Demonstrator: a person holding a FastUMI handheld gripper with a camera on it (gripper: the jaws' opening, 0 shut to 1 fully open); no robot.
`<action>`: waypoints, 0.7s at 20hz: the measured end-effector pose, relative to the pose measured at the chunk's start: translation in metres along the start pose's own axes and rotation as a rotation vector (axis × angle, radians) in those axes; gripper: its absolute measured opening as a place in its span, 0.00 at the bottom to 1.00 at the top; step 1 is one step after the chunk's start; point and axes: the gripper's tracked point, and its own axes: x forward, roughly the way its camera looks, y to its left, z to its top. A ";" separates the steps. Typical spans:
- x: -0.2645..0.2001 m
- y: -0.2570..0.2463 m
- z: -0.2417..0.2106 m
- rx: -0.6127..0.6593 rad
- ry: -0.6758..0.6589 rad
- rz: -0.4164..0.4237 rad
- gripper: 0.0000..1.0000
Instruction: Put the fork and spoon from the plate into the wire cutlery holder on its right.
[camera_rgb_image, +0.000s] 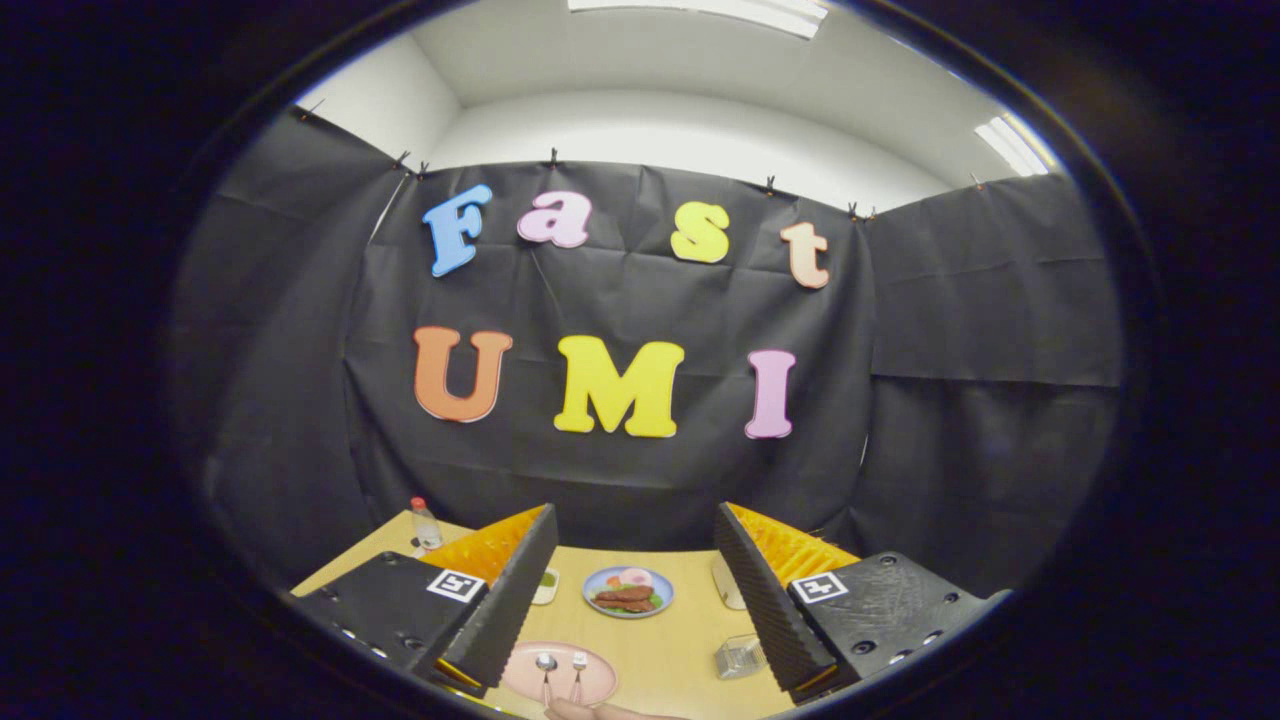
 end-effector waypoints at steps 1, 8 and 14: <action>0.007 0.003 -0.011 0.001 0.029 0.006 0.95; 0.051 0.027 -0.110 -0.021 0.299 0.085 0.96; 0.076 0.056 -0.212 -0.049 0.570 0.143 0.96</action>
